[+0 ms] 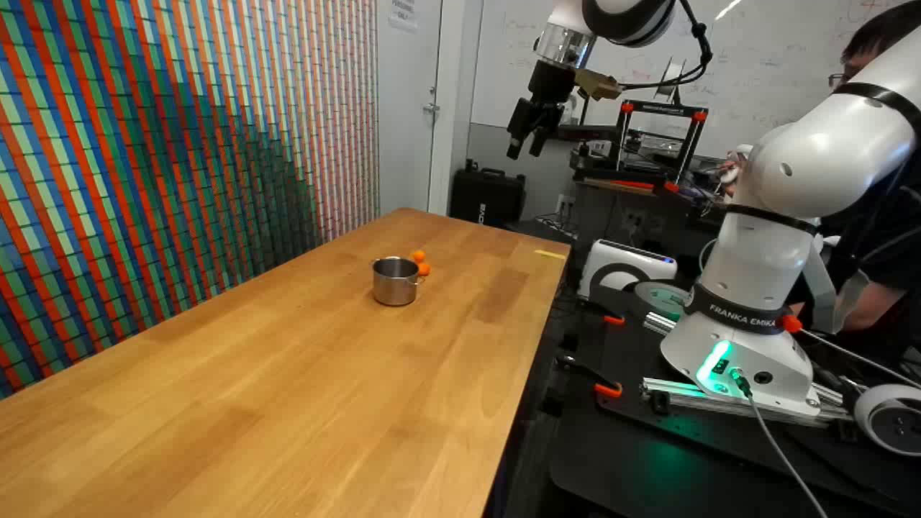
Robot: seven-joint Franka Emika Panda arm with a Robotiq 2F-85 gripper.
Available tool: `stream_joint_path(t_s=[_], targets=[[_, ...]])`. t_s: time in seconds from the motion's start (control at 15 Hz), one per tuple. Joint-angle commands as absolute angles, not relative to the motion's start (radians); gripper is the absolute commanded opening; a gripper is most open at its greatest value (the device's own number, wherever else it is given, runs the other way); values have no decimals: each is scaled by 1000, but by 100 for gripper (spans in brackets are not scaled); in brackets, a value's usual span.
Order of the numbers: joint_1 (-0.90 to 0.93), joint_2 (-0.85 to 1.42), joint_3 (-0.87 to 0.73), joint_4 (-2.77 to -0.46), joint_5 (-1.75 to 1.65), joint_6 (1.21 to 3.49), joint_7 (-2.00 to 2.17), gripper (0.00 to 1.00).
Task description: Put the orange rubber duck in the pot
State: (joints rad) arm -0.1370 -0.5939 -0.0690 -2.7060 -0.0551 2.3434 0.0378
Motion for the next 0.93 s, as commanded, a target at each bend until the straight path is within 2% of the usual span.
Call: stream_joint_path(t_s=[0.0, 0.33, 0.87], targets=[[-137, -595, -69, -2702, -55, 2340, 38, 100], [-117, -561, -72, -2680, -36, 2340, 30, 100], [-39, -113, -31, -2443, -39, 2507, 23, 100]])
